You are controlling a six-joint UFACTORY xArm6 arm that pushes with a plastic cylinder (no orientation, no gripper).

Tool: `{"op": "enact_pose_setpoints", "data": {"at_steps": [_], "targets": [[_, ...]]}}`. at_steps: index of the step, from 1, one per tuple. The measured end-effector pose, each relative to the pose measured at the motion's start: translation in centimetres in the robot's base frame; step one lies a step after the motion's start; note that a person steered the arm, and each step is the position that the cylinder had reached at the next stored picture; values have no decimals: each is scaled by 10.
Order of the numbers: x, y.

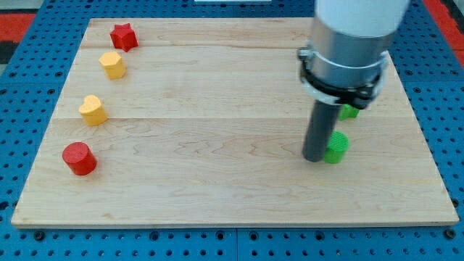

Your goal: Nudge the blue cube slightly right

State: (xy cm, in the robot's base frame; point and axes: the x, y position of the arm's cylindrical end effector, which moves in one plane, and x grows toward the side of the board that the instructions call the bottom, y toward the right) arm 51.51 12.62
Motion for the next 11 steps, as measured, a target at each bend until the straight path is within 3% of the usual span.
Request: {"op": "enact_pose_setpoints", "data": {"at_steps": [1, 2, 4, 6, 8, 11], "targets": [[0, 27], [-26, -21], [-136, -37], [-203, -13], [-219, 37], [-203, 31]]}}
